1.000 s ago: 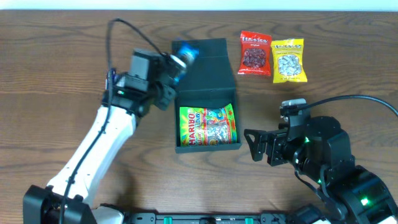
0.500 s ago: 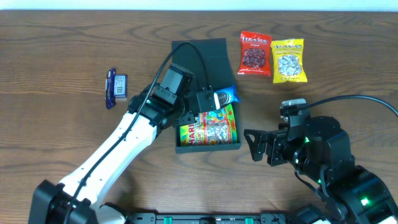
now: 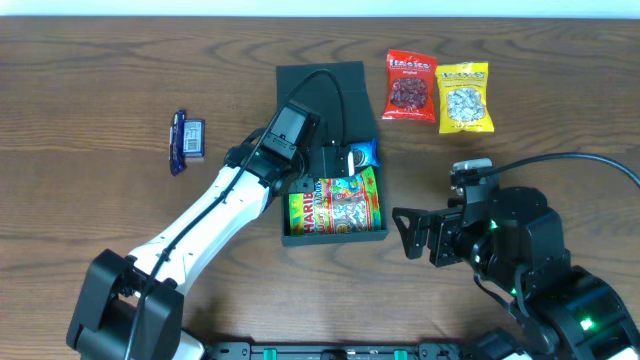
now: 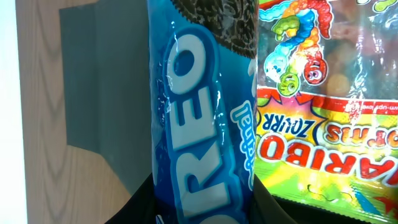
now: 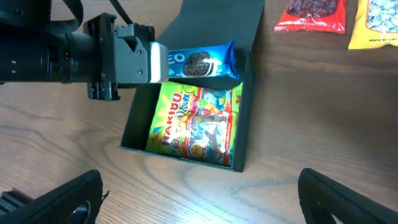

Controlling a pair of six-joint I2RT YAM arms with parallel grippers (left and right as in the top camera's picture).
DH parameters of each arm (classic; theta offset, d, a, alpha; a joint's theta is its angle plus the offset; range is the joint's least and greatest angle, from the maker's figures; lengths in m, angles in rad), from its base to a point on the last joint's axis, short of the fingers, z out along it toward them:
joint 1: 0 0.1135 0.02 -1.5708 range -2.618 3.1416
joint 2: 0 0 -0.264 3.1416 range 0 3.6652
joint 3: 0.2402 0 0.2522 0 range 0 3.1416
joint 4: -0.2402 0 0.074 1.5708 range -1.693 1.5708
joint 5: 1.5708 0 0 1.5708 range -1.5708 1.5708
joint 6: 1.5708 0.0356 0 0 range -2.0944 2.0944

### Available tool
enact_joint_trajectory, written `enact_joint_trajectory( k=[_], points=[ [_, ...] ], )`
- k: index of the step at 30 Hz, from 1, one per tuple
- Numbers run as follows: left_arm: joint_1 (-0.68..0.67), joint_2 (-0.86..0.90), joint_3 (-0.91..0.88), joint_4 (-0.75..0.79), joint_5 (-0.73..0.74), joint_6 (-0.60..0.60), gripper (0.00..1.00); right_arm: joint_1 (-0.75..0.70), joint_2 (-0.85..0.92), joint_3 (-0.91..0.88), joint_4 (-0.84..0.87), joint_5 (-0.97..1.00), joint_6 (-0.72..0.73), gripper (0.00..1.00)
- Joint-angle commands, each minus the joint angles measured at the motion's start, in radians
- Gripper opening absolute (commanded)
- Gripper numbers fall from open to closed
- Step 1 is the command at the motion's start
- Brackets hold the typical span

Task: Pack container
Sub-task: 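Lift the Oreo pack and carry it right into the box, then release the Oreo pack atop the Haribo bag and retract left gripper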

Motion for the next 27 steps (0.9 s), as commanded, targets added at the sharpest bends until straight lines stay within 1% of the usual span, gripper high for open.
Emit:
enact_joint_trajectory(
  k=[1, 3, 4, 7, 10, 12, 15, 17, 20, 24, 27],
  points=[
    [-0.001, 0.009, 0.02, 0.006, -0.004, 0.013, 0.35, -0.005, -0.003, 0.006, 0.001, 0.005, -0.013, 0.99],
    [-0.001, 0.008, 0.02, 0.007, -0.003, -0.002, 0.9, -0.005, -0.003, 0.006, 0.001, 0.005, -0.013, 0.99],
    [-0.001, 0.008, 0.02, 0.011, -0.005, -0.019, 0.95, -0.005, -0.003, 0.006, 0.001, 0.005, -0.013, 0.99],
    [-0.001, 0.006, 0.021, 0.046, -0.046, -0.137, 0.95, -0.005, -0.003, 0.006, 0.001, 0.005, -0.013, 0.99],
    [-0.001, -0.002, 0.021, 0.083, -0.08, -0.286, 0.95, -0.005, -0.003, 0.006, 0.001, 0.005, -0.013, 0.99],
    [-0.001, -0.016, 0.021, 0.09, -0.093, -0.373, 0.95, -0.005, -0.003, 0.006, 0.001, 0.005, -0.013, 0.99],
    [-0.001, -0.05, 0.021, 0.087, -0.118, -0.537, 0.95, -0.005, -0.003, 0.006, 0.001, 0.005, -0.013, 0.99],
    [-0.001, -0.082, 0.021, 0.071, -0.146, -0.656, 0.95, -0.005, -0.003, 0.006, 0.001, 0.005, -0.013, 0.99],
    [-0.001, -0.14, 0.021, 0.035, -0.199, -0.782, 0.95, -0.005, -0.003, 0.006, 0.001, 0.005, -0.013, 0.99],
    [-0.001, -0.227, 0.021, -0.037, -0.297, -0.915, 0.95, -0.005, -0.003, 0.006, 0.001, 0.005, -0.013, 0.99],
    [0.0, -0.298, 0.021, -0.121, -0.32, -0.974, 0.95, -0.005, -0.003, 0.006, 0.001, 0.005, -0.013, 0.99]
  ],
)
